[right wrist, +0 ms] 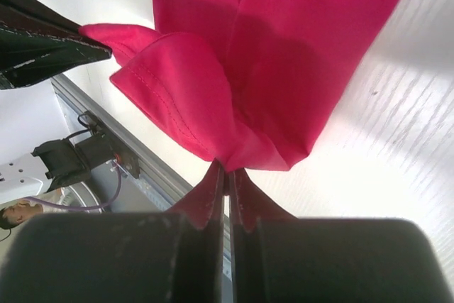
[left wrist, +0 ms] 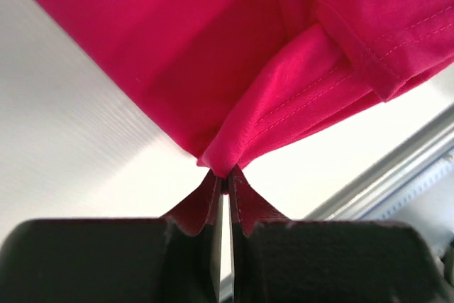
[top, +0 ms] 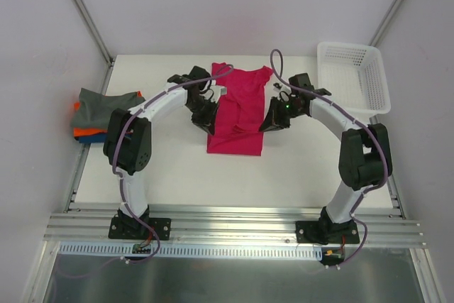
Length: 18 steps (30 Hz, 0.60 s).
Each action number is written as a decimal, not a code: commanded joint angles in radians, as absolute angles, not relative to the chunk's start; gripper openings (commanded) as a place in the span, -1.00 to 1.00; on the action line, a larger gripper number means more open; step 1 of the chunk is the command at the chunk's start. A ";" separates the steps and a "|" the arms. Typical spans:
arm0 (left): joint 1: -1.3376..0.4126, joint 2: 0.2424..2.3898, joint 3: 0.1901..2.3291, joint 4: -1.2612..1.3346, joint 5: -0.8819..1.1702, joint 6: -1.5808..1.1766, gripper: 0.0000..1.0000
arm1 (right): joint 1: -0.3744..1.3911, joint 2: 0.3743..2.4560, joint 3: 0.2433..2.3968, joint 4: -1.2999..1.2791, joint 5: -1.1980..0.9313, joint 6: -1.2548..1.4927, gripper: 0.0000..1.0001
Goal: Fold and stack the t-shirts
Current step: Fold the folded rectangular tshirt in 1/3 of the way
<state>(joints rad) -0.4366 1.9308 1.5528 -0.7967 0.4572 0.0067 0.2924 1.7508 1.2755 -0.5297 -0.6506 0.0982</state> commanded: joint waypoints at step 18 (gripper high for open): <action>-0.423 2.132 1.882 -0.752 0.222 0.068 -1.00 | 0.245 1.931 1.512 -0.476 -0.615 0.049 -0.99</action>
<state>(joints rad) -0.4366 2.1063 1.8236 -0.7582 0.2600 0.0486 0.2558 1.9072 1.4609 -0.5037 -0.6273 0.0700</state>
